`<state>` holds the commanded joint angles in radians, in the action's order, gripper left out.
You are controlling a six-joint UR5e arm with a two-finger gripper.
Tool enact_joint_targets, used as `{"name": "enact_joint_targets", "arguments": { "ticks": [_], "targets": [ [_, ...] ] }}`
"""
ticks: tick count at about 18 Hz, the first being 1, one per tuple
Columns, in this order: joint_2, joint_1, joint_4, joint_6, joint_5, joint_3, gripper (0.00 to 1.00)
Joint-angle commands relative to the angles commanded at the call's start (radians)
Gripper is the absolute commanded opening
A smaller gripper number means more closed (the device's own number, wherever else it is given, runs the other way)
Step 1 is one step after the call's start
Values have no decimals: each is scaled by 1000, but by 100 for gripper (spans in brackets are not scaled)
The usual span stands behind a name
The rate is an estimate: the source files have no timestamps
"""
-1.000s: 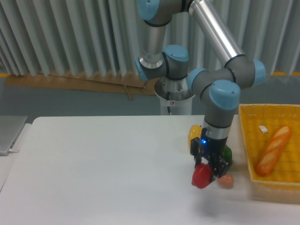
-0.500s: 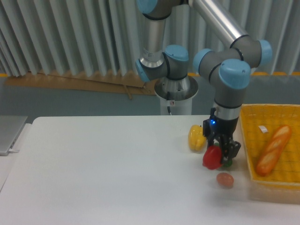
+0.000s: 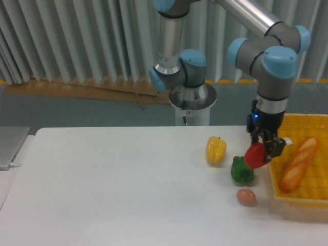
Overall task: Place the red peppers in a basket
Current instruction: 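Lift the red pepper and carry it over the yellow basket, then lower the red pepper into the basket and open the gripper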
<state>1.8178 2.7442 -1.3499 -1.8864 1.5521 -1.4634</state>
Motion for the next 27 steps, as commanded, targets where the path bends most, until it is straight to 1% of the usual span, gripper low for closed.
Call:
{"name": "enact_joint_targets", "arguments": {
  "ticks": [2,4,7,11,13,15,16,18,19,22,25,27],
  "targets": [
    [0,17,5,-51,35,8,43],
    [5,38,5,-82,40,20,43],
    [14,67,5,-164,48,35,43],
    [18,75,5,-189,81,40,44],
    [35,78,6,-250,89,41,44],
    [67,84,8,-301,89,51,44],
    [78,91,15,-315,89,54,44],
    [97,94,67,-341,91,51,44],
    [109,94,80,-359,91,52,44],
    [132,104,86,-382,88,51,44],
    [133,109,87,-393,88,22,44],
    [149,107,95,-398,88,21,44]
  ]
}}
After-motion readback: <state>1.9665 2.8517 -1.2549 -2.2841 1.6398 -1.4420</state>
